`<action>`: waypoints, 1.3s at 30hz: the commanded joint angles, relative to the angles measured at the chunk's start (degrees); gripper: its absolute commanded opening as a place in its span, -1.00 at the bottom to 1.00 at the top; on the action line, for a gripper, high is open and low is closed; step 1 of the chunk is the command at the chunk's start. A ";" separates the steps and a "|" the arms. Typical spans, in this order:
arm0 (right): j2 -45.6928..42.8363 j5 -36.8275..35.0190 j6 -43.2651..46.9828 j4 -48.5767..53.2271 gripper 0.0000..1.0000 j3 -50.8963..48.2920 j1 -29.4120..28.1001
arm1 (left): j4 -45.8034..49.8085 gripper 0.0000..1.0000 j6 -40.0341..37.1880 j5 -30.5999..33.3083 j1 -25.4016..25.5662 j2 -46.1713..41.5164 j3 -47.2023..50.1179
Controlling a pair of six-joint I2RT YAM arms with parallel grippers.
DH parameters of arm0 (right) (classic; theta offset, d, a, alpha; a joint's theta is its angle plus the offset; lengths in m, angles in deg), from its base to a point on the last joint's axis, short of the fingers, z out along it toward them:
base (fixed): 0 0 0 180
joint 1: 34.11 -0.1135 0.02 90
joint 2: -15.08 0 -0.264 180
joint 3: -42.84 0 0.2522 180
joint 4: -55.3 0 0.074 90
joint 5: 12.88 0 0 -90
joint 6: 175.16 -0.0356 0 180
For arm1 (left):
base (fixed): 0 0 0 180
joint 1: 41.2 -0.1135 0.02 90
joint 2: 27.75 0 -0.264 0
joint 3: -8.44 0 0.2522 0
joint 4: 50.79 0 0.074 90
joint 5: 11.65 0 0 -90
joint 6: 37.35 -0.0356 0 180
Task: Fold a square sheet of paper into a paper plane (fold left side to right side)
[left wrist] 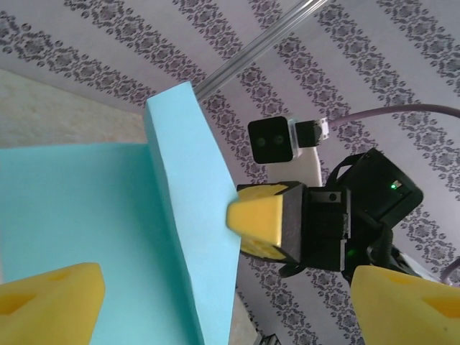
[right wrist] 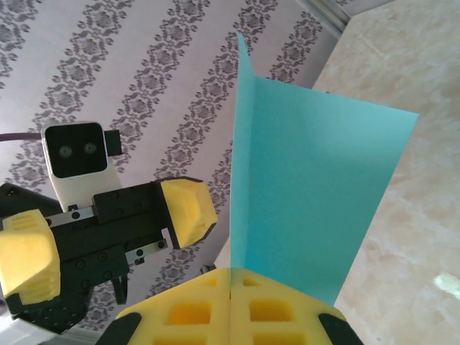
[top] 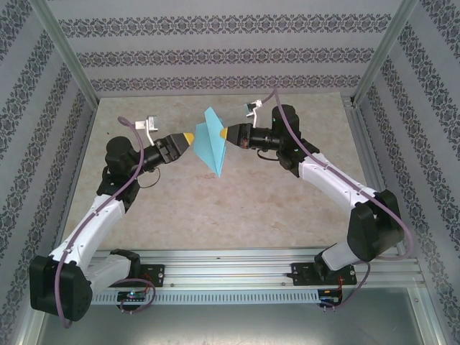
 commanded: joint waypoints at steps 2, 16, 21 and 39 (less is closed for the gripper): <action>-2.50 3.80 -3.95 -6.63 -1.00 1.86 -0.76 | -7.37 0.75 4.19 -1.95 0.50 1.73 -2.81; -0.99 5.55 -5.75 -9.16 -1.00 3.13 -4.33 | -9.98 0.33 4.95 -1.95 4.62 6.17 -6.35; -0.94 5.28 -6.18 -10.04 -0.97 2.46 -4.24 | -8.84 -0.08 4.13 -1.75 5.10 5.91 -6.77; -14.95 -6.12 1.57 0.42 0.12 -7.04 1.29 | -5.70 -0.94 3.19 1.37 6.54 5.89 -7.95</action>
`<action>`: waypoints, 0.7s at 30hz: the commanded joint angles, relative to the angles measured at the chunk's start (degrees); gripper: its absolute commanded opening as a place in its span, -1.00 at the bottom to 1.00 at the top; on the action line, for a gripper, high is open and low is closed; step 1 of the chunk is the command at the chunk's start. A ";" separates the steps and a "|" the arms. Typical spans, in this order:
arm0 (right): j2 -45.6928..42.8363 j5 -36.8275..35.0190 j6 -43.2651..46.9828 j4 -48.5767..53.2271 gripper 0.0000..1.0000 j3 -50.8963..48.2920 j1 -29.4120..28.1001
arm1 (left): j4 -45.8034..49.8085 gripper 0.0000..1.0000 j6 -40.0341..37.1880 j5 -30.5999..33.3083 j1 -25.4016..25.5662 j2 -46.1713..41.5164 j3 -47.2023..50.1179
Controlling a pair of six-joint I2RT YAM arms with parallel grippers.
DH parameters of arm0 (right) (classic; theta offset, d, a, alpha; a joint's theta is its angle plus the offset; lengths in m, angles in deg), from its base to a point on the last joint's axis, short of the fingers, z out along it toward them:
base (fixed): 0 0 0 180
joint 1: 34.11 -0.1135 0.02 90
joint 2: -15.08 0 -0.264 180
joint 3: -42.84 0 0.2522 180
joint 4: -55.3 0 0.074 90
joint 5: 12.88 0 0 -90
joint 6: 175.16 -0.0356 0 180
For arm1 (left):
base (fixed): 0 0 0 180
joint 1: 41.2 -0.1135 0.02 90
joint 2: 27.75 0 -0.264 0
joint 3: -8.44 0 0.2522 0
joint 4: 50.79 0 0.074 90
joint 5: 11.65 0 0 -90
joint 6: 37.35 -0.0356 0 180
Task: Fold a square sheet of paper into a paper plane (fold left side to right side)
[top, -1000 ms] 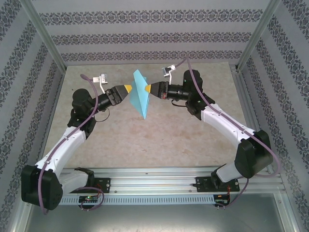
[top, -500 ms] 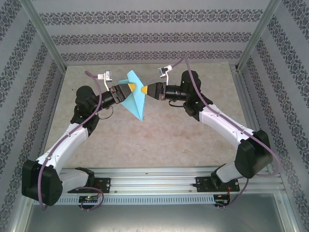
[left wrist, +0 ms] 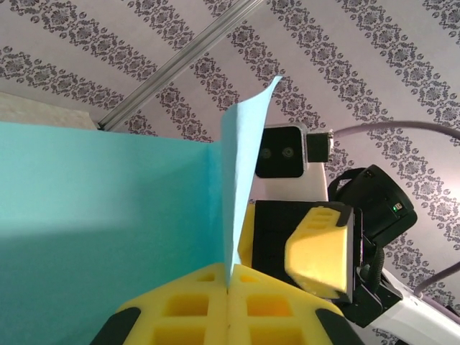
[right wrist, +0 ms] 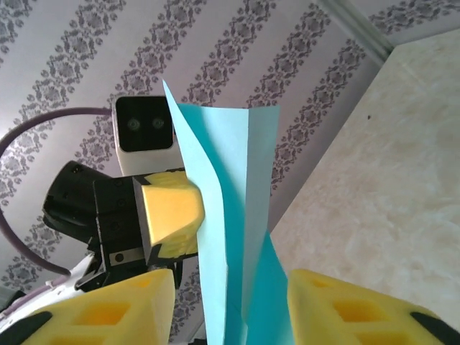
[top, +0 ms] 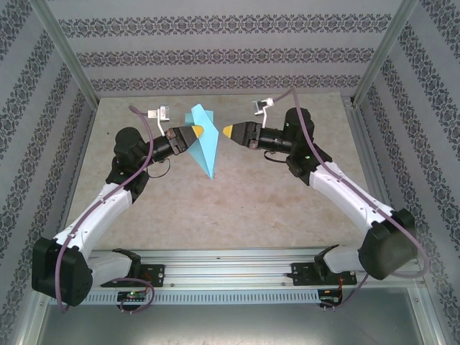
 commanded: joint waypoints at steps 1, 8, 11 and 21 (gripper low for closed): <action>-5.76 -4.94 3.01 0.48 0.21 -4.51 0.60 | -0.73 -0.94 0.28 1.96 0.98 -0.27 -2.44; -6.62 -7.95 4.09 -4.93 0.69 -9.69 -7.11 | -5.28 -0.94 5.77 4.61 1.74 1.03 -3.06; -5.06 -8.78 3.07 -6.54 0.72 -10.19 -8.54 | -6.66 -0.94 7.20 5.05 1.91 1.44 -3.24; 0.33 -6.52 -2.16 -12.83 0.27 -8.75 -10.81 | -7.03 -0.95 7.63 5.21 2.51 1.92 -3.24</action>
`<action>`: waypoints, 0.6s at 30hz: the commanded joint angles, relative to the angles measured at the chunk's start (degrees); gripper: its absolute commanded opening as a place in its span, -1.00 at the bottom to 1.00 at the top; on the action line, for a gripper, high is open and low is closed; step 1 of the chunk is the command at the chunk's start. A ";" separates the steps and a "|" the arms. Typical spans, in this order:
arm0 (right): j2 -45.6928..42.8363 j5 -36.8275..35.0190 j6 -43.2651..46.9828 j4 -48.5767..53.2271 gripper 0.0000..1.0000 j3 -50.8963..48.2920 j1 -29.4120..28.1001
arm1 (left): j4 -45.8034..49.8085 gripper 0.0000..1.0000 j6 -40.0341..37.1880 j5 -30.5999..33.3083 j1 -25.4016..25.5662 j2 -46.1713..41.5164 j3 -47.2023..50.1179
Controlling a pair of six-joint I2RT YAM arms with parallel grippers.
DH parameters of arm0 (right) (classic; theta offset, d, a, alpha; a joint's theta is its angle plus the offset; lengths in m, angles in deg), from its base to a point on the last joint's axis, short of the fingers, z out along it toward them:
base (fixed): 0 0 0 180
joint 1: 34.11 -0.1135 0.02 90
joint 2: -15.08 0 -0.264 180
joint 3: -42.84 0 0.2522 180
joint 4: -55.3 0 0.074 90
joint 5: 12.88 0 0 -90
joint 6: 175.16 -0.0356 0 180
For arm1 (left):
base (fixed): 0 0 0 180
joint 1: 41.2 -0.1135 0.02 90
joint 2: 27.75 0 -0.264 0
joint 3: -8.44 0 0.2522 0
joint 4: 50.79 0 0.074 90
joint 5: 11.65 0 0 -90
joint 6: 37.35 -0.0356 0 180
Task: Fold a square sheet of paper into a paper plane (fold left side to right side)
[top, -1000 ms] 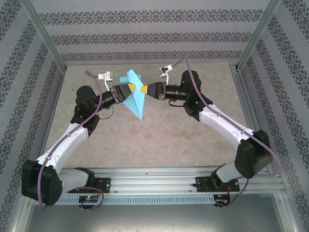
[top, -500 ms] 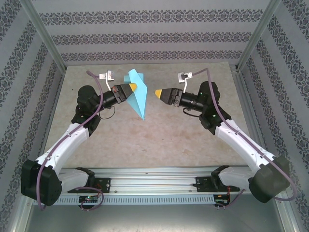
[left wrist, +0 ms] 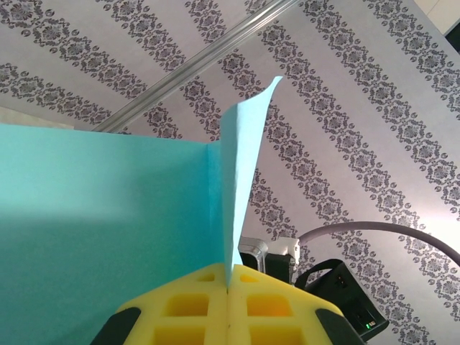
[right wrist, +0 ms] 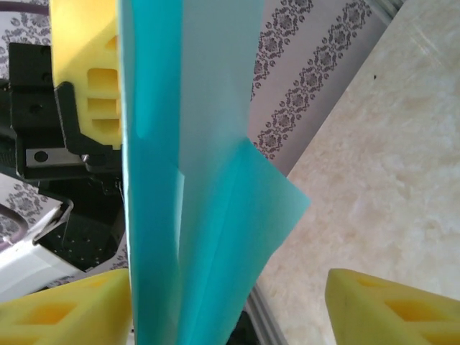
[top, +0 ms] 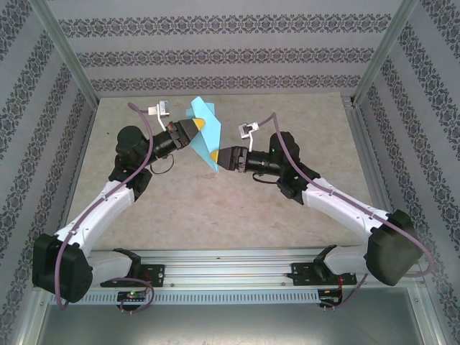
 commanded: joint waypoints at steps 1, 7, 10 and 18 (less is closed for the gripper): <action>1.06 0.99 -2.37 -5.97 0.17 1.05 -0.52 | -3.54 -0.95 1.01 0.64 0.64 0.50 -1.51; 1.45 1.38 -3.23 -6.20 -0.51 1.08 -0.70 | -1.43 -0.92 -0.52 0.99 0.89 0.67 -1.34; 0.47 0.08 -1.54 -3.05 -0.75 0.53 -0.55 | 2.15 -0.82 -3.28 1.44 0.85 -0.17 -1.59; -3.22 -9.64 9.49 17.93 -0.98 2.59 -0.53 | 15.55 0.03 -11.82 2.10 -1.80 -4.36 -4.43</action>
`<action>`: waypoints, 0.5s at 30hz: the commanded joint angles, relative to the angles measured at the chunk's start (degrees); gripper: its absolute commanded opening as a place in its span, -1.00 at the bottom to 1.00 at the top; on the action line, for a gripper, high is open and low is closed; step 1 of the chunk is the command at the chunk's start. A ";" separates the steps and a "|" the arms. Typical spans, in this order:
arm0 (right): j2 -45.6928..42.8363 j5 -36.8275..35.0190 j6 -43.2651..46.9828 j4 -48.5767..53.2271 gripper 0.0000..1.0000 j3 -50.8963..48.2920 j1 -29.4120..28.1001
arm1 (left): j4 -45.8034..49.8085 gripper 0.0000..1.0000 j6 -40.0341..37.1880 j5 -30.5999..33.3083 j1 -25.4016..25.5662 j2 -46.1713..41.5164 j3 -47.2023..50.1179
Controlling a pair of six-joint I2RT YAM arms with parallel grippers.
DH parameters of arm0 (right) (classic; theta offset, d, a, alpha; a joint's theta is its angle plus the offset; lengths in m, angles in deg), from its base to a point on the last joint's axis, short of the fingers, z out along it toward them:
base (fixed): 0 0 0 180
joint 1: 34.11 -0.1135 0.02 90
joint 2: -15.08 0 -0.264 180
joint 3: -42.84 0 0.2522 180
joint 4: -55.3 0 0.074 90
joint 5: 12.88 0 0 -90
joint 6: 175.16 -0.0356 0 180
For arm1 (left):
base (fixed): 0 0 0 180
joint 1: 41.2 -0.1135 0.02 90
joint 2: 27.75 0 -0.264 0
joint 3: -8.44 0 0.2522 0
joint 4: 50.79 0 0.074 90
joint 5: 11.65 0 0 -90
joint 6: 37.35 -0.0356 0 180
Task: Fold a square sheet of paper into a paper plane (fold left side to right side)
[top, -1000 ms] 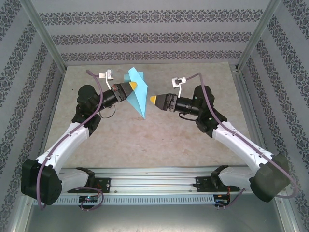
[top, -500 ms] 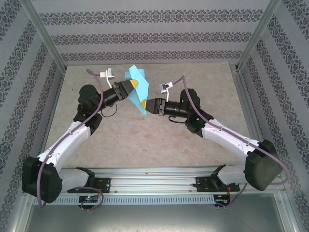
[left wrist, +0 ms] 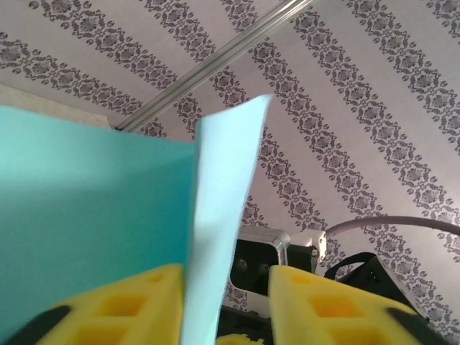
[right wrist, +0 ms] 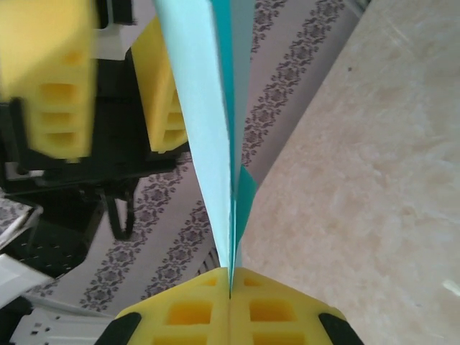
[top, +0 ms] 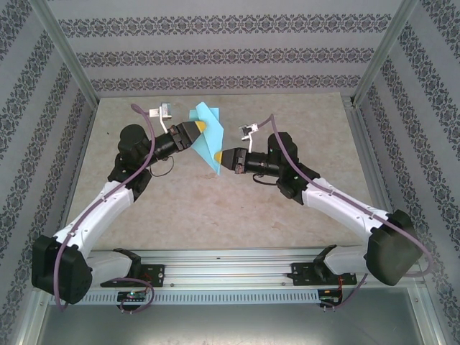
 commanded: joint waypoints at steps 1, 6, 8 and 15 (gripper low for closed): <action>-2.58 -9.37 9.45 16.11 -0.98 3.54 -0.69 | 10.67 0.21 -7.93 1.44 -2.14 -4.25 -4.25; 0.56 -36.77 17.86 44.41 -0.97 12.41 -5.13 | 38.00 0.64 -24.20 14.65 -4.34 -9.65 -11.28; 5.55 -49.18 19.23 55.11 -0.94 17.16 -8.63 | 47.64 0.68 -28.67 24.76 -4.43 -11.11 -13.62; 34.12 -79.90 12.16 85.96 -0.91 36.89 -18.15 | 53.77 0.75 -31.01 38.43 -4.60 -14.22 -10.92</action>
